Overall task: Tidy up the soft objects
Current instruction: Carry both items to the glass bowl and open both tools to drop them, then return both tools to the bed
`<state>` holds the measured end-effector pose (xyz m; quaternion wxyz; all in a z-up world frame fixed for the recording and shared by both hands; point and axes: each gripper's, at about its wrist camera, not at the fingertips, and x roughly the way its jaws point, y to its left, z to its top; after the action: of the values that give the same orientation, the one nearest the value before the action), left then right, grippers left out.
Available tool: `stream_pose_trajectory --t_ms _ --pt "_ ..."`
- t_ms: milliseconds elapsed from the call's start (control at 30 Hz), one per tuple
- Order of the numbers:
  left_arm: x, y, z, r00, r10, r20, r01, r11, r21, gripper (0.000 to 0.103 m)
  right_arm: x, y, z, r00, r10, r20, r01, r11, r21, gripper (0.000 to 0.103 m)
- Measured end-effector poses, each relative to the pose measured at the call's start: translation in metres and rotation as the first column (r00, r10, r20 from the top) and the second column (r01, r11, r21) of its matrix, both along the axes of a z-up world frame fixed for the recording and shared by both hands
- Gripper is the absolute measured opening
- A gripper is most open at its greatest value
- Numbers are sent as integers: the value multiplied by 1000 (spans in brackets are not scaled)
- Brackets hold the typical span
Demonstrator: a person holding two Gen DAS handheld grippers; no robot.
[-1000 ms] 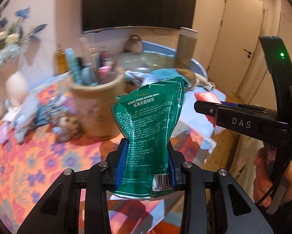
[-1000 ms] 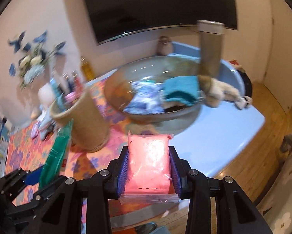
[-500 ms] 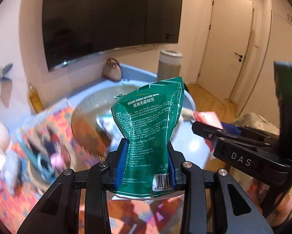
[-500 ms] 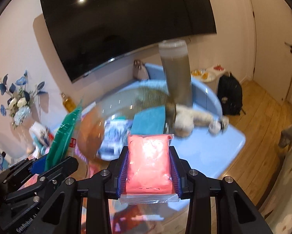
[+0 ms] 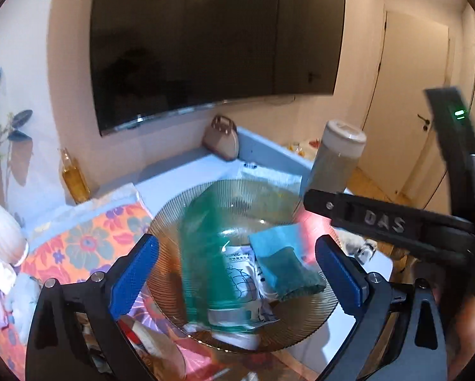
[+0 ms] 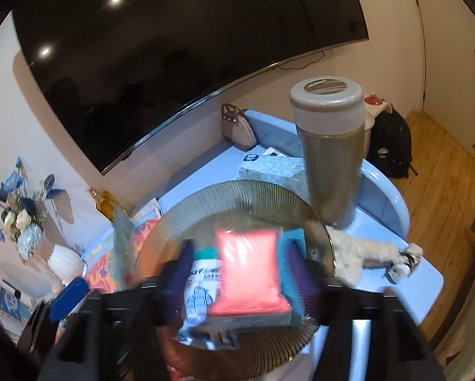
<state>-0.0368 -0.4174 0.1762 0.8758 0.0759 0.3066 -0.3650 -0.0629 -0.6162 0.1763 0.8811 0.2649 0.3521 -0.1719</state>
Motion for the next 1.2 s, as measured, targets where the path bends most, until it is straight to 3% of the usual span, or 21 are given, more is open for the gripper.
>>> stream_pose_trajectory --t_ms 233,400,600,767,867,1000,1100,1200 --pt "-12 27 19 999 -15 -38 12 997 -79 99 -28 -1 3 1000 -9 18 8 999 53 68" --pt "-39 82 50 1000 -2 23 5 993 -117 99 -62 24 8 998 15 55 -18 999 46 76" --pt "-67 177 95 978 143 151 -124 984 -128 99 -87 77 14 992 87 96 -89 996 15 77" --pt "-82 261 111 930 311 198 -292 949 -120 100 -90 143 20 970 217 113 -215 976 -29 77" --pt "-80 308 102 894 409 185 -398 912 -96 100 -84 188 17 946 304 109 -300 952 -50 78" --pt "-66 353 70 865 481 142 -473 877 -84 100 -70 250 3 905 422 56 -417 905 -82 79" --pt "-51 372 36 835 532 139 -536 844 -11 100 -56 297 -16 866 501 -10 -499 861 -94 79" --pt "-25 389 -17 814 571 111 -580 809 95 100 -42 333 -40 832 549 -78 -555 826 -96 79"
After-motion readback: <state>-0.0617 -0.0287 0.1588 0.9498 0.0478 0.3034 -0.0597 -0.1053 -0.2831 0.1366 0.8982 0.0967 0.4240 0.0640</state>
